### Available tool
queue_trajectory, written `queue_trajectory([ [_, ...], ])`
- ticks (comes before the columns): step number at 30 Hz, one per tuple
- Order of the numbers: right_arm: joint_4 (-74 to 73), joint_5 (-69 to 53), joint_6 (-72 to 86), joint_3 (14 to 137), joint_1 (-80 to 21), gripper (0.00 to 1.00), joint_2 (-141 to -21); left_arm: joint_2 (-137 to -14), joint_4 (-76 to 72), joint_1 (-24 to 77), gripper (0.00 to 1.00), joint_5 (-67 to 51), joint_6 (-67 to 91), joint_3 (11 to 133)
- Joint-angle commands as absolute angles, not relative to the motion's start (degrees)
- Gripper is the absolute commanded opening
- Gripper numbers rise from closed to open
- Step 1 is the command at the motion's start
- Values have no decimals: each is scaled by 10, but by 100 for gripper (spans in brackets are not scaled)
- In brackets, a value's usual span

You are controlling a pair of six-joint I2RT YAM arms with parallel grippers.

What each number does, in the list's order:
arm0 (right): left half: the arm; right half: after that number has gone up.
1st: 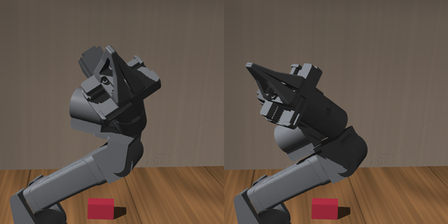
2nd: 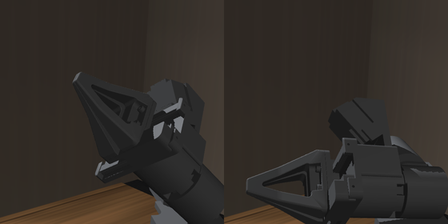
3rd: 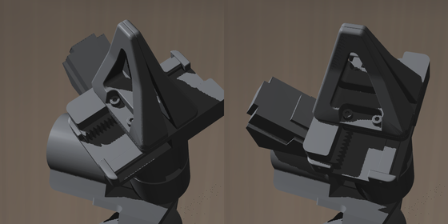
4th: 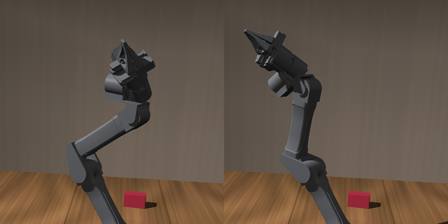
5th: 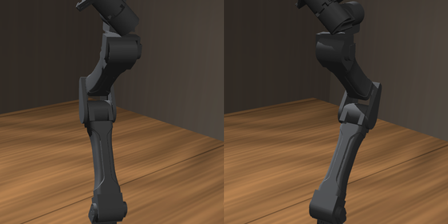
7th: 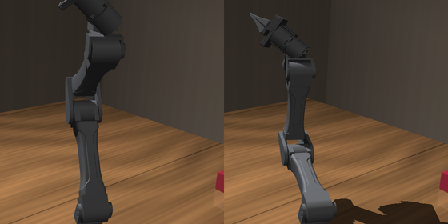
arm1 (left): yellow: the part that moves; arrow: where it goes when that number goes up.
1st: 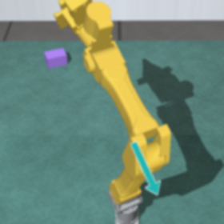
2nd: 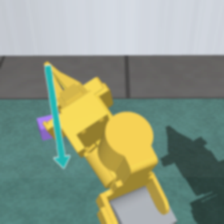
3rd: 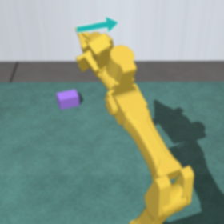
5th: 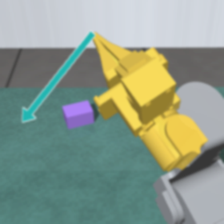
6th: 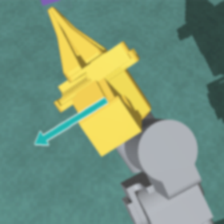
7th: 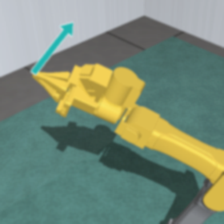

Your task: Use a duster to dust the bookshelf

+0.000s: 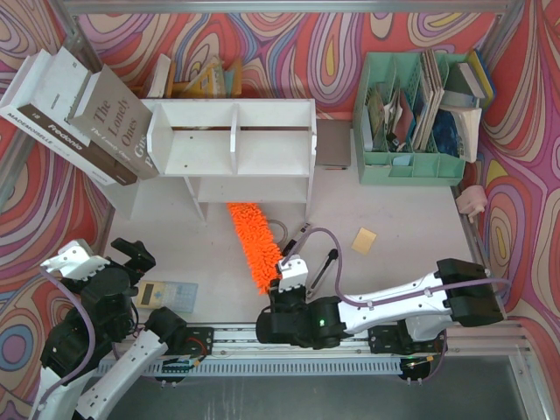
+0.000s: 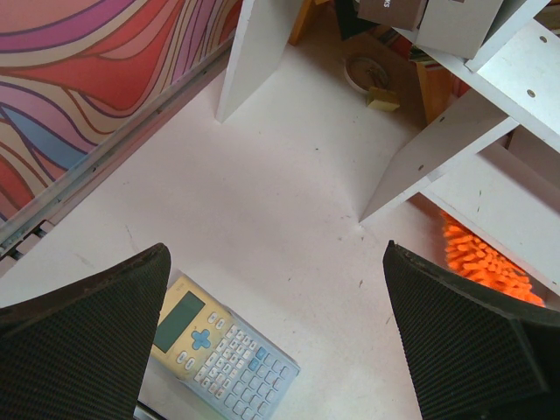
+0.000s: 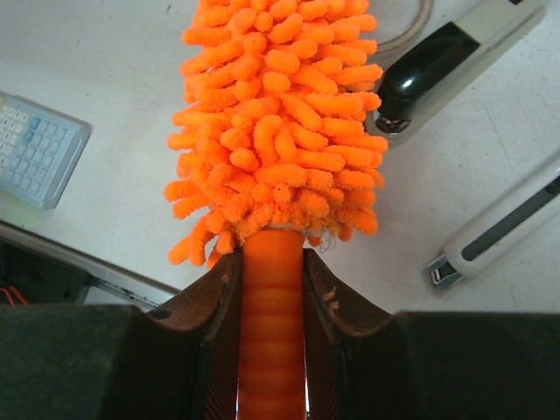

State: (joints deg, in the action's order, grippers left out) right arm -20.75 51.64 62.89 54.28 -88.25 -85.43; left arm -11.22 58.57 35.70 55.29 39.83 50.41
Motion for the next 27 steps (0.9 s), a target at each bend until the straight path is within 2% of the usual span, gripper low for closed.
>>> queue_trajectory([
  [1, -305, 601, 759, 539, -884, 0, -815, -113, 585, 359, 98, 555, 391, 498],
  [6, -486, 642, 964, 548, -889, 0, -799, -114, 584, 359, 98, 555, 392, 498],
  [11, -700, 638, 1198, 590, -892, 0, -855, -116, 584, 359, 98, 555, 392, 498],
  [13, -751, 641, 1251, 606, -898, 0, -879, -117, 585, 359, 98, 555, 392, 498],
  [15, -747, 660, 1238, 617, -914, 0, -887, -119, 585, 359, 98, 555, 392, 498],
  [19, -590, 689, 1055, 602, -936, 0, -851, -120, 585, 359, 98, 555, 391, 498],
  [21, -462, 684, 923, 564, -936, 0, -811, -120, 584, 359, 98, 555, 392, 498],
  [25, -109, 638, 612, 458, -935, 0, -738, -120, 585, 359, 98, 555, 392, 498],
  [27, -67, 628, 573, 455, -936, 0, -738, -118, 585, 359, 98, 555, 392, 498],
])
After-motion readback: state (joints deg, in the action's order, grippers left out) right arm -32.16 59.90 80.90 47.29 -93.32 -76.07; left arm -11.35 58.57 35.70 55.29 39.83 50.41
